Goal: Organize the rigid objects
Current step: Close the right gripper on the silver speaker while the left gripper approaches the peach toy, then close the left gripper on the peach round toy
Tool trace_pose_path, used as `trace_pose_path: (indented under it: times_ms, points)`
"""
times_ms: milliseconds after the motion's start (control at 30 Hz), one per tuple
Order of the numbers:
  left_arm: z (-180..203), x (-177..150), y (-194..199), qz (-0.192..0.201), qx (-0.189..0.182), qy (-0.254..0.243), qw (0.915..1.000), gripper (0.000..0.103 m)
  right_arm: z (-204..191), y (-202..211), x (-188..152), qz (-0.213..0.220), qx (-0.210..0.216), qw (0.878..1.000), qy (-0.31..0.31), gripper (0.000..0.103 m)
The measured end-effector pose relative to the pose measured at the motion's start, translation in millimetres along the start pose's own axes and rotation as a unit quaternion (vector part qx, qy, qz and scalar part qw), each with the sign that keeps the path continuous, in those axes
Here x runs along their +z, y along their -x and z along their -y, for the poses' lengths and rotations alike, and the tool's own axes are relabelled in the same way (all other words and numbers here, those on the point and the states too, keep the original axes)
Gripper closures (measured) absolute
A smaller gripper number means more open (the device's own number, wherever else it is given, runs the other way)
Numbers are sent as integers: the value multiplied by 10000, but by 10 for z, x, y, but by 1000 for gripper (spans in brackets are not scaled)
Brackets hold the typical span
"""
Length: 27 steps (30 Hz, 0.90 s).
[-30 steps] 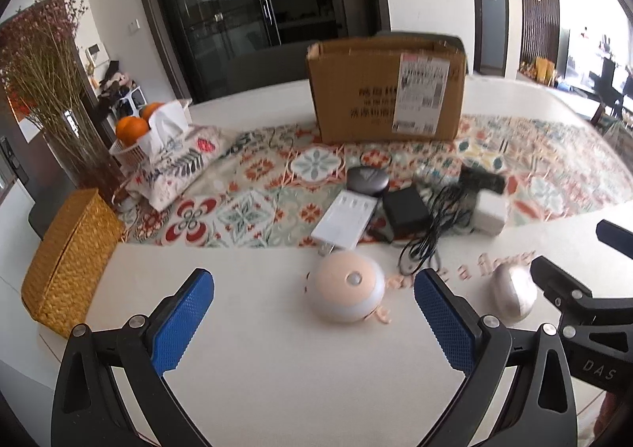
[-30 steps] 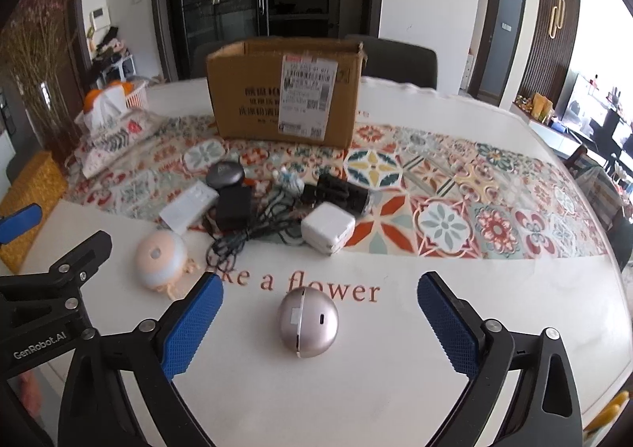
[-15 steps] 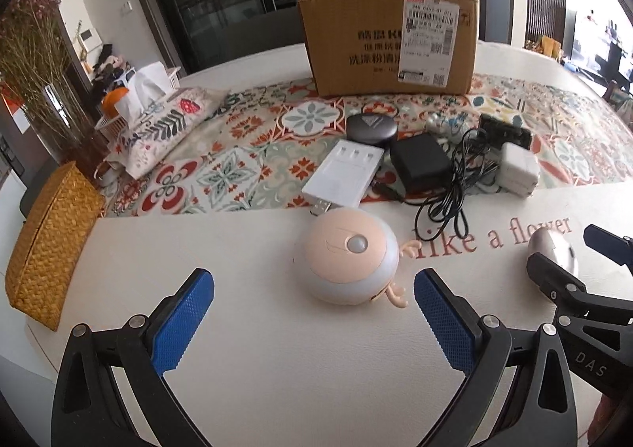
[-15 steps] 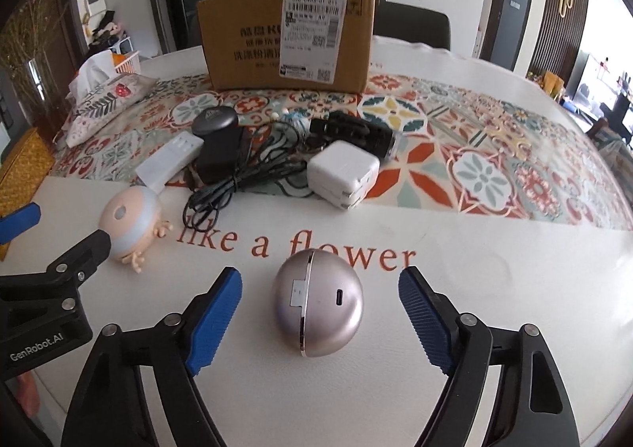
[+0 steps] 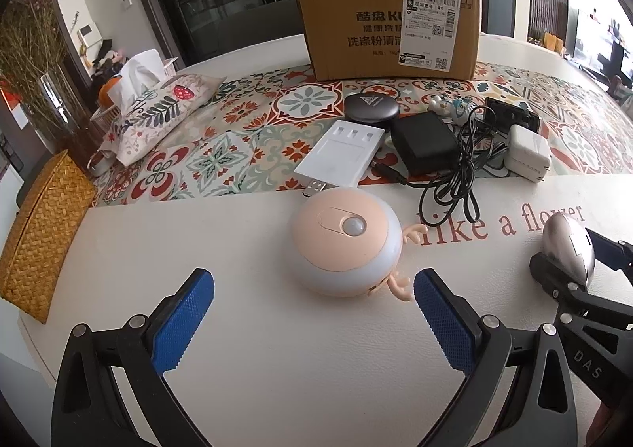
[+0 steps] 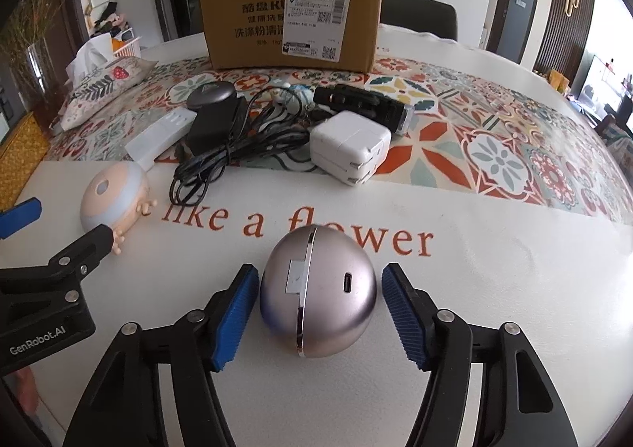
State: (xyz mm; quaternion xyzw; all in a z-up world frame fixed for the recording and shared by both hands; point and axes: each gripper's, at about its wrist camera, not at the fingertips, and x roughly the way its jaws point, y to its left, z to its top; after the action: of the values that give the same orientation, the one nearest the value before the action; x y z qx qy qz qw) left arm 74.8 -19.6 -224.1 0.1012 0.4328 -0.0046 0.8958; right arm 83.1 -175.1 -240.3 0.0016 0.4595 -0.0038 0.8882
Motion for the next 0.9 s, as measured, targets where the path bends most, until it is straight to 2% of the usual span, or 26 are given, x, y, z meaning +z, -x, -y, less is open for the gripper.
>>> trace_pose_path:
  times_ms: [133,400,500,633,900]
  points:
    - [13,15,-32,17,-35,-60,10000,0,-18,13,-7,74,-18,10000,55,49]
    - [8,94,-29,50,-68,-291,9995,0,-49,32,55,5,-18,9999,159,49]
    - [-22,155,-25,35,-113,-393,9992,7,-81,70,111,40,20,9998,172,49]
    - [-37,221,-62,6,-344,-478,9983,9,-130,106,179,82,81,9998,170,49]
    - [2,237,-276,-379,-759,-618,9945,21,-181,55,237,-38,155,9998,125,49]
